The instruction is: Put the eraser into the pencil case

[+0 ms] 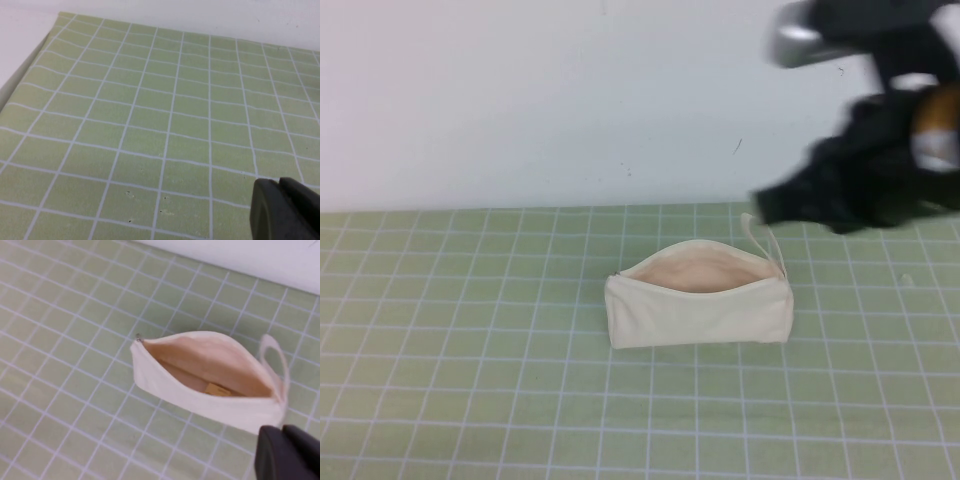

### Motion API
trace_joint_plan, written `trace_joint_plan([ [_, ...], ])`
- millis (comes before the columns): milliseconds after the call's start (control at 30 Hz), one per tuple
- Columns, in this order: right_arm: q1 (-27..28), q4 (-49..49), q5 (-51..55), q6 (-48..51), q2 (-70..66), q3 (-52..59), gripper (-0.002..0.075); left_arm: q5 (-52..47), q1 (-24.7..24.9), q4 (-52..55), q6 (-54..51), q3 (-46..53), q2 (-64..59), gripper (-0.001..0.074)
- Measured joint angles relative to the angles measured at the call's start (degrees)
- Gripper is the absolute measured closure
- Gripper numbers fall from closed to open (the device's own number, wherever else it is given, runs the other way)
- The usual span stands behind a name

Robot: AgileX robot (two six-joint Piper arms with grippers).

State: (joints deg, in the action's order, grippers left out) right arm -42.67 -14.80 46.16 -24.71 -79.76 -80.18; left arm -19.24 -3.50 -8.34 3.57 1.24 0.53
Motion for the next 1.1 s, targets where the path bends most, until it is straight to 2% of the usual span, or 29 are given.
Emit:
trace_joint_plan([
  [100, -0.1, -0.4, 0.9, -0.5, 6.8, 5.2, 0.0727, 0.0, 0.0, 0.0, 0.0, 0.0, 0.0, 0.0738],
  [267, -0.1, -0.4, 10.8, -0.2, 15.9, 11.2, 0.0727, 0.0, 0.0, 0.0, 0.0, 0.0, 0.0, 0.0738],
  [367, -0.1, 0.2, 12.2, 4.1, 19.5, 12.9, 0.0727, 0.0, 0.0, 0.0, 0.0, 0.0, 0.0, 0.0738],
  [567, -0.1, 0.7, 7.9, 19.5, 23.9, 16.5, 0.0727, 0.0, 0.0, 0.0, 0.0, 0.0, 0.0, 0.0738],
  [800, 0.6, 0.6, -1.5, 22.7, 30.4, 25.8, 0.0727, 0.0, 0.0, 0.0, 0.0, 0.0, 0.0, 0.0738],
  [933, 6.0, 0.4, -10.6, 22.8, 37.1, 33.7, 0.0727, 0.0, 0.0, 0.0, 0.0, 0.0, 0.0, 0.0738],
  [1100, 17.0, 0.2, -22.8, 22.4, 46.5, 44.8, 0.0727, 0.0, 0.0, 0.0, 0.0, 0.0, 0.0, 0.0738],
])
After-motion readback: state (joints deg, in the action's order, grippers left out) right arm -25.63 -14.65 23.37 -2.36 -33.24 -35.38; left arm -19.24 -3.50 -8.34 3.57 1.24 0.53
